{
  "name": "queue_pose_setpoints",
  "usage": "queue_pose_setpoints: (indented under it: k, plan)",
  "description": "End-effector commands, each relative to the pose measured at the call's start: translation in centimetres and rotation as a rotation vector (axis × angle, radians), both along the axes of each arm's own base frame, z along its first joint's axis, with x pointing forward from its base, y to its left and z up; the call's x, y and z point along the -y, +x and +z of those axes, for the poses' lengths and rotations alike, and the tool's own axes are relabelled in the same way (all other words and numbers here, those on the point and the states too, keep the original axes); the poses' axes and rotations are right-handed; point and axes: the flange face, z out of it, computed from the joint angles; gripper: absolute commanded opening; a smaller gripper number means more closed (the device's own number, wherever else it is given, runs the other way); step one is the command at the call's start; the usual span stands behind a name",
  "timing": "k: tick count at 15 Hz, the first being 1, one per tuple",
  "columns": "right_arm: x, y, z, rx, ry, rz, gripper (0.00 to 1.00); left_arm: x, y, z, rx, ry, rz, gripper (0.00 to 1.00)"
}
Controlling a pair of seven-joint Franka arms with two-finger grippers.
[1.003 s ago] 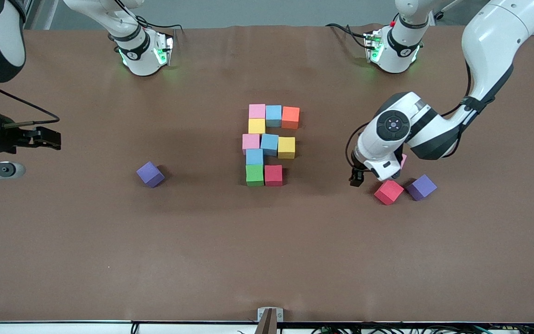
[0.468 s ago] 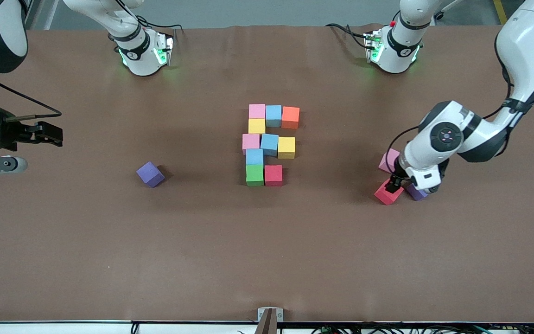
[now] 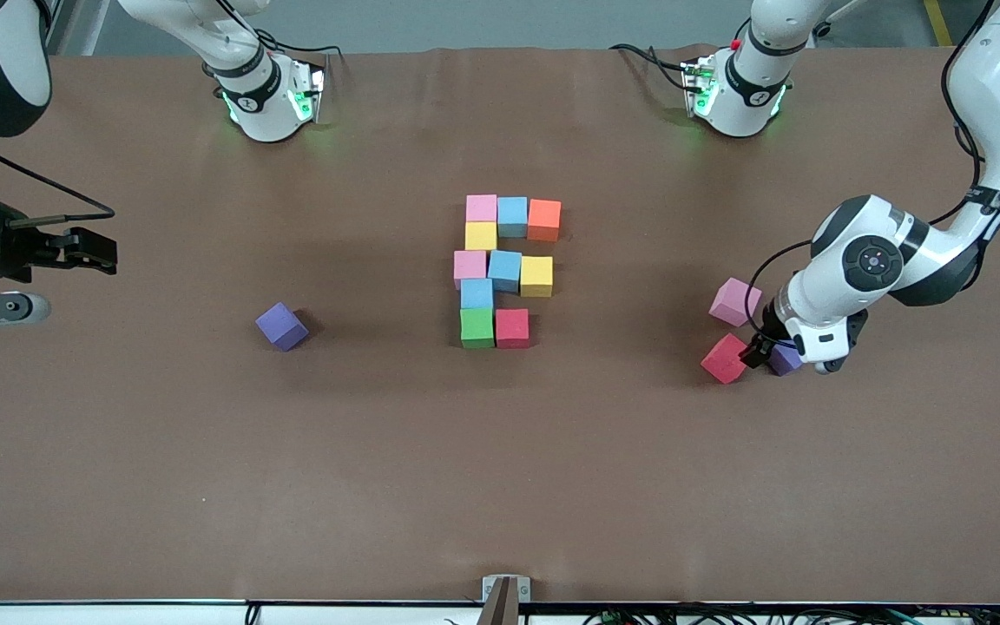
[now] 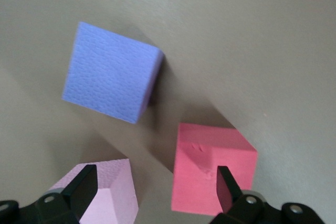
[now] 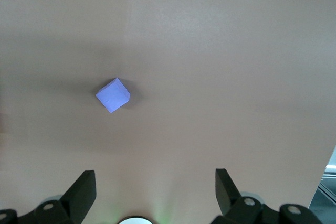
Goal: Arrange 11 blocks into digit 3
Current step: 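Grasp a red-pink block with the left gripper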
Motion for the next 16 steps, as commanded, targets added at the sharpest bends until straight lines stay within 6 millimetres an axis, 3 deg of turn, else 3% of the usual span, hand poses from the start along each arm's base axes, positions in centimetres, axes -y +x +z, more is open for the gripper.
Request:
queue_pose_setpoints:
  k: [1,8,12,13,14,15,16]
  plan:
    - [0.1,-0.6,0.6,0.003,0.015,-0.01,1.0,1.4,1.0,0.0,0.021,-0.015,-0.049,1.0]
    - [0.3,-0.6,0.6,0.003,0.015,-0.013,1.0,2.9,2.7,-2.5,0.05,-0.01,-0.06,1.0]
    - [0.5,-0.6,0.6,0.003,0.004,-0.018,1.0,4.0,2.7,-3.5,0.042,-0.03,-0.047,1.0]
    - [0.7,-0.6,0.6,0.001,0.007,-0.021,1.0,3.7,2.8,-3.7,0.051,-0.035,-0.039,0.9]
    - [0.9,-0.6,0.6,0.0,0.011,-0.024,1.0,3.9,2.8,-3.7,0.057,-0.04,-0.037,0.61]
    - [0.9,-0.6,0.6,0.0,0.011,-0.024,1.0,4.1,2.8,-3.9,0.055,-0.039,-0.044,0.44]
    - [0.6,-0.6,0.6,0.0,0.013,-0.017,1.0,4.1,2.7,-4.0,0.053,-0.037,-0.049,0.38]
